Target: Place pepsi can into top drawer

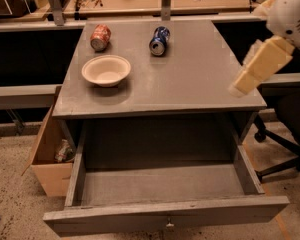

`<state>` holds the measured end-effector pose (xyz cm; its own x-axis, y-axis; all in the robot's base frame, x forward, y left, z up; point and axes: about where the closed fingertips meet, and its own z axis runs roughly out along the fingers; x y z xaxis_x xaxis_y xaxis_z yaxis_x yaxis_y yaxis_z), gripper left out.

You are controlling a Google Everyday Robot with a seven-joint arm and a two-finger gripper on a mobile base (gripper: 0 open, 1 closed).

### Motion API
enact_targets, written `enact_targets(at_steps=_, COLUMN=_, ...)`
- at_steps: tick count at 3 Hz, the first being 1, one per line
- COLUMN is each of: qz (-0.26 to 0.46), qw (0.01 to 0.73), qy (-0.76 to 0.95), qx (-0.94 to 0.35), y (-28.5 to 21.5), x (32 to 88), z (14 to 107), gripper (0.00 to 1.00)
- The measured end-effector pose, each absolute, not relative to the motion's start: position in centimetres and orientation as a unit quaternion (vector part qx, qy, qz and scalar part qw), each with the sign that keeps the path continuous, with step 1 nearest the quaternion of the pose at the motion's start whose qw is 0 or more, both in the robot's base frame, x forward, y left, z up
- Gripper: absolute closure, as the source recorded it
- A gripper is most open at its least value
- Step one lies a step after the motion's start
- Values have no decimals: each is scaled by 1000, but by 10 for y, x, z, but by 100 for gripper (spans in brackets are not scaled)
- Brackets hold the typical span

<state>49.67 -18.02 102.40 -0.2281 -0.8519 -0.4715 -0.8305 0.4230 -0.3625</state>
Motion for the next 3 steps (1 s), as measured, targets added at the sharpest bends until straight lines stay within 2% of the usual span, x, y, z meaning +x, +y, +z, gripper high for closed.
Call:
enact_targets(at_steps=2, qz=129, qw=423, qy=807, qx=-391, y=-167, x=608, z=1016, gripper=0)
enact_targets(at_steps=3, qz=169, qw=473, qy=799, qx=-330, y=-167, x=636, z=1009, gripper=0)
